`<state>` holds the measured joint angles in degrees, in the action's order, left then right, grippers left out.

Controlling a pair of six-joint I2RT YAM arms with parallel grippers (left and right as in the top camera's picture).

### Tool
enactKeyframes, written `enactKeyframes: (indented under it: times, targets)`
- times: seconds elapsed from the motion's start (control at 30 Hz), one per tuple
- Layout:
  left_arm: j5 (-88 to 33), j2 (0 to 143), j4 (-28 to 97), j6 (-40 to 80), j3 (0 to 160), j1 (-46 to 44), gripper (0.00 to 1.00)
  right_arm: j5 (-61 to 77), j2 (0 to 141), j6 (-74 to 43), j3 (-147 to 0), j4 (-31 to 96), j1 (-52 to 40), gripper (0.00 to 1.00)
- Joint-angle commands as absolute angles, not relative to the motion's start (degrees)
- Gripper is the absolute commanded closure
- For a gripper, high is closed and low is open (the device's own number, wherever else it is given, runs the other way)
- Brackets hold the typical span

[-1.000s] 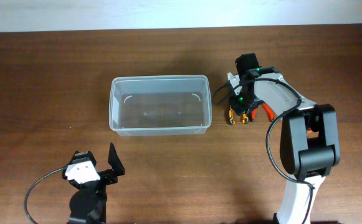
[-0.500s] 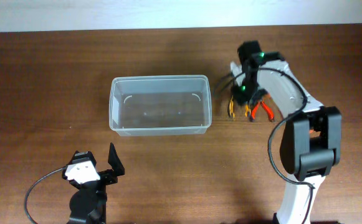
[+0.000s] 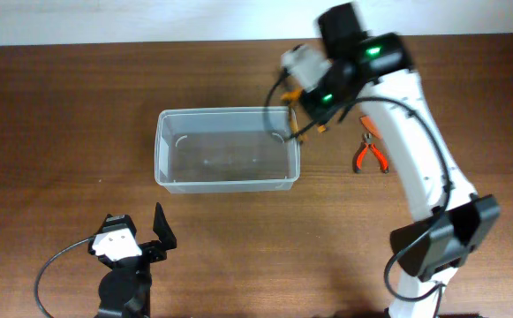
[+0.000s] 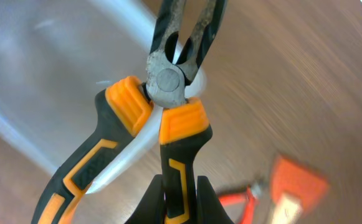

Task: Pack container
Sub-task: 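Lift the pliers and carry them into the clear container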

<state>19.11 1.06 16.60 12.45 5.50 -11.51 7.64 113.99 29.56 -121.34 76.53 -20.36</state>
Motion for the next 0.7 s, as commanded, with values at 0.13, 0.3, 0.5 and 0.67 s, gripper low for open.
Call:
enactKeyframes:
  times: [0.13,0.3,0.5,0.67]
  targets:
    - [19.31,0.78,16.71,11.94,5.34,-11.75,0.01,12.03,113.75,54.11,-122.06,76.71,-31.27,0.96]
    - [19.31,0.78,16.71,11.94,5.34,-11.75,0.01,11.38,114.04,57.01,-122.06,73.32,-34.11,0.96]
    - [19.31,0.78,16.71,11.94,5.34,-11.73,0.01,11.40,117.49,57.21,-122.04,71.96,-34.02,0.96]
    - [19.31,0.78,16.71,11.94,5.32,-11.75,0.01,11.40,123.13,57.21,-122.04,71.92,-34.00,0.96]
